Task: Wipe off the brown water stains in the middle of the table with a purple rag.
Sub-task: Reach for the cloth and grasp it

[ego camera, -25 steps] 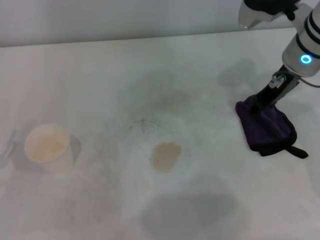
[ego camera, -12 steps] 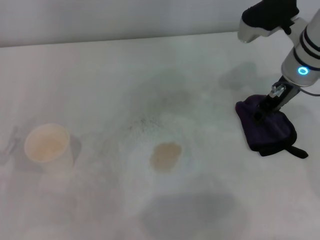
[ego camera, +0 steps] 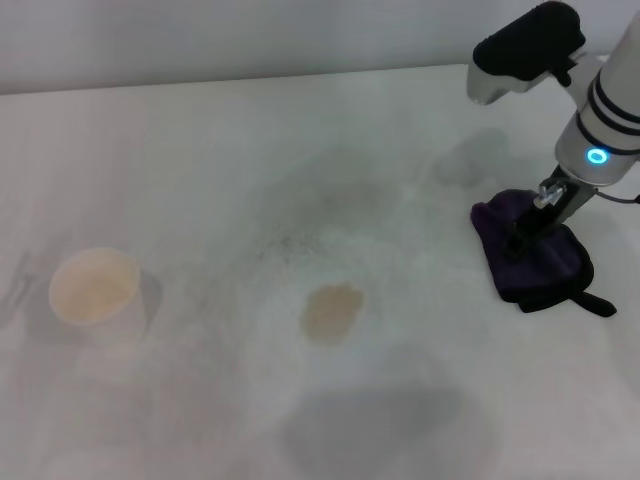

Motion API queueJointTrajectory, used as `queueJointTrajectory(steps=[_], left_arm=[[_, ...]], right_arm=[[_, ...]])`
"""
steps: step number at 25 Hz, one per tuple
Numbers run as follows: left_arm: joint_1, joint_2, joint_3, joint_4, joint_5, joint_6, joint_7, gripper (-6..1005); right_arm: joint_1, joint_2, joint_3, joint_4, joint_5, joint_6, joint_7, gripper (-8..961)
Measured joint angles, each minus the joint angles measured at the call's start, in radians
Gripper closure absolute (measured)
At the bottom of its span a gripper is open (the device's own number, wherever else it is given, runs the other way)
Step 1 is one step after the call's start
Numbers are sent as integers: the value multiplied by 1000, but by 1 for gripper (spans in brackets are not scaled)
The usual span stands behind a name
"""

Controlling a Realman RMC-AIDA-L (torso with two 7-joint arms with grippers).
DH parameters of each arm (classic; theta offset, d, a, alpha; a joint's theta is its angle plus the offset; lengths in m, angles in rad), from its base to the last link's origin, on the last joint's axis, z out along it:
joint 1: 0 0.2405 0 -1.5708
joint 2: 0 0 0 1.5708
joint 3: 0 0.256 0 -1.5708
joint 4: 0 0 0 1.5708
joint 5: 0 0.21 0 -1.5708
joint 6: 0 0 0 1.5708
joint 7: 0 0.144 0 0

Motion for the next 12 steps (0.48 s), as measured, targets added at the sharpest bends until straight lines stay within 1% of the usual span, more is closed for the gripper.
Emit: queueJointTrajectory(steps=[9, 12], left_arm=[[-3, 0, 0, 0, -6, 0, 1, 108], [-3, 0, 0, 0, -7, 1, 1, 107]], right_arm=[[5, 0, -6, 22, -14, 23, 7, 413], [2, 0, -12, 24, -14, 25, 4, 650]])
